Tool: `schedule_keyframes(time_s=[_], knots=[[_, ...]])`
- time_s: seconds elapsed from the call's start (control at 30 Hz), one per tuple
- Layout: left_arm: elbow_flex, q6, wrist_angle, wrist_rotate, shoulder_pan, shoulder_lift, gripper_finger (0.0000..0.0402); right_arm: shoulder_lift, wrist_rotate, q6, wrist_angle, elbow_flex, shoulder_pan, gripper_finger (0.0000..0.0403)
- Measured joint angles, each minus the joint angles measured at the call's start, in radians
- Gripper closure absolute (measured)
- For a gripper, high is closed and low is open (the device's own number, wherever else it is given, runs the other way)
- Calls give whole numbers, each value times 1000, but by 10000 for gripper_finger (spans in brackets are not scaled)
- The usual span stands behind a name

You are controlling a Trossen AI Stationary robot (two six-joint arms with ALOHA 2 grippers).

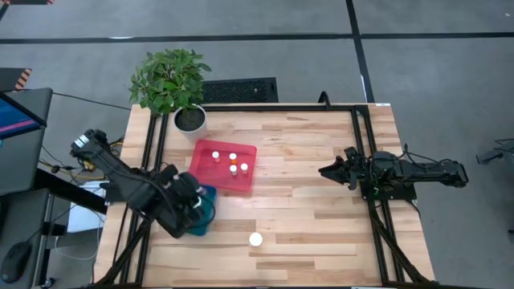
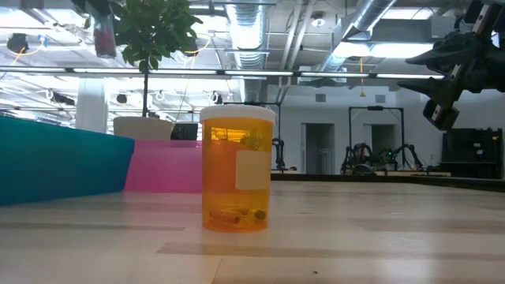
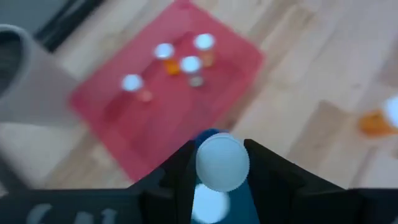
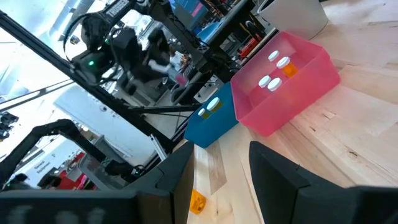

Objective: Pick and place medicine bottles into bin by pill shape (circle, oval)
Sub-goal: Put the blue capsule bottle into the blue bin

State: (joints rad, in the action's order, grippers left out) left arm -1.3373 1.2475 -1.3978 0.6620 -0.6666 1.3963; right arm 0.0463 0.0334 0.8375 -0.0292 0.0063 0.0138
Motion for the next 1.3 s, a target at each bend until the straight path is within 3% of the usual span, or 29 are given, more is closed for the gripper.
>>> schedule_keyframes(time_s=[0.13,0.43,0.73,0.93,1.1,1.3], knots=[[23,-33,-37,-3,45,0,287,0,0,-4,0,0,0,238],[278,-58,229,-119,118,-19,286,0,-2,-8,6,0,0,238],[439,-127,449,-199,164,-58,286,0,-3,-10,13,0,0,239],[486,-176,505,-169,216,-58,286,0,-3,-11,14,0,0,237],[542,-248,606,-264,249,-58,287,0,-3,-11,15,0,0,238],[572,-242,640,-252,251,-57,287,0,-3,-11,15,0,0,238]])
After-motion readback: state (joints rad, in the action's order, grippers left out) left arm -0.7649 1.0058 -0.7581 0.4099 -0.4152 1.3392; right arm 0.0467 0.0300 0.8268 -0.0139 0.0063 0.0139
